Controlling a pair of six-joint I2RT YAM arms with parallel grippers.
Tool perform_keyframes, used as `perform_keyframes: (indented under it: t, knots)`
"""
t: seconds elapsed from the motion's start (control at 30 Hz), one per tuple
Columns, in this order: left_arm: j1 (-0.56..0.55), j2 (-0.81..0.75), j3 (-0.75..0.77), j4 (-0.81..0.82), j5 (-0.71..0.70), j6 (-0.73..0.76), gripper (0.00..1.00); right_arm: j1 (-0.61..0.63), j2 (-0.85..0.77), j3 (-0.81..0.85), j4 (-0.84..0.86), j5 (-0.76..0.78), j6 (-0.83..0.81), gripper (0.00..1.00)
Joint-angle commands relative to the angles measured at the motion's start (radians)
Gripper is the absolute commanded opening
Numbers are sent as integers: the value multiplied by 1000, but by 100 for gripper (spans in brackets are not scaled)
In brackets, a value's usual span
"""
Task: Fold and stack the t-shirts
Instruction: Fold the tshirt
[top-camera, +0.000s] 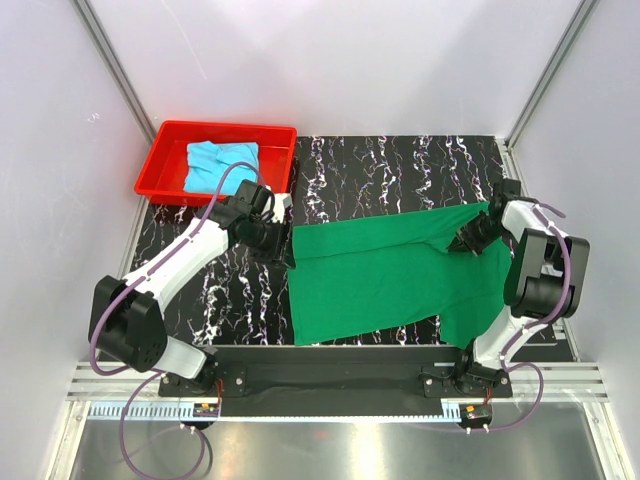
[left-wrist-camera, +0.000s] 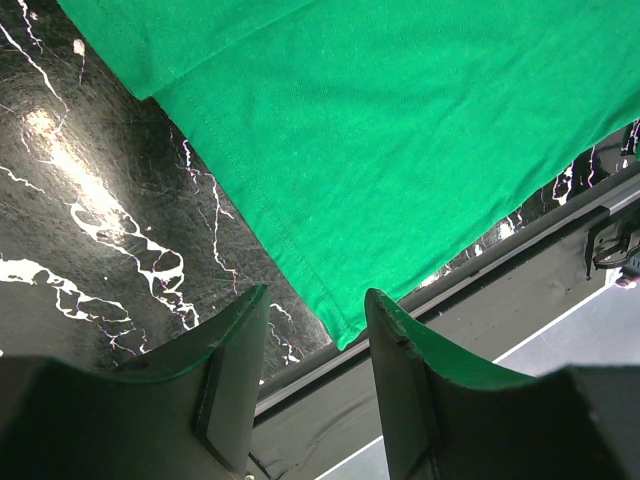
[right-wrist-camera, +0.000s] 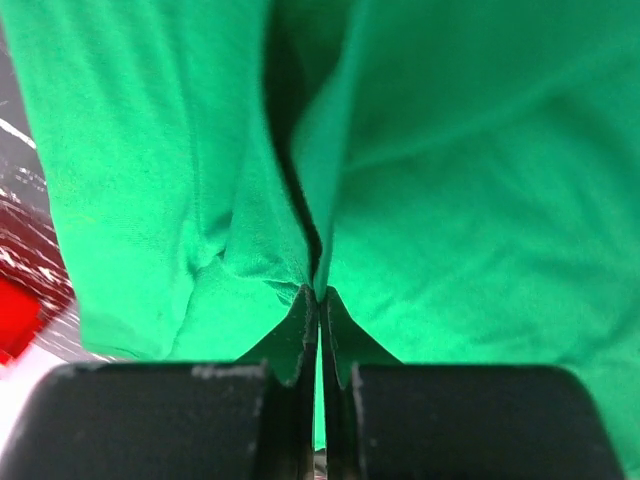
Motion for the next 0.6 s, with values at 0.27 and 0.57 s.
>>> perform_keyframes:
  t: [0.27,0.57]
  knots:
    - [0,-22,-2,37,35,11,49,25,-78,-134,-47,44,231,8]
    - [2,-20,-21,49,32,10,49,46,-256,-237,-12,33,394,47]
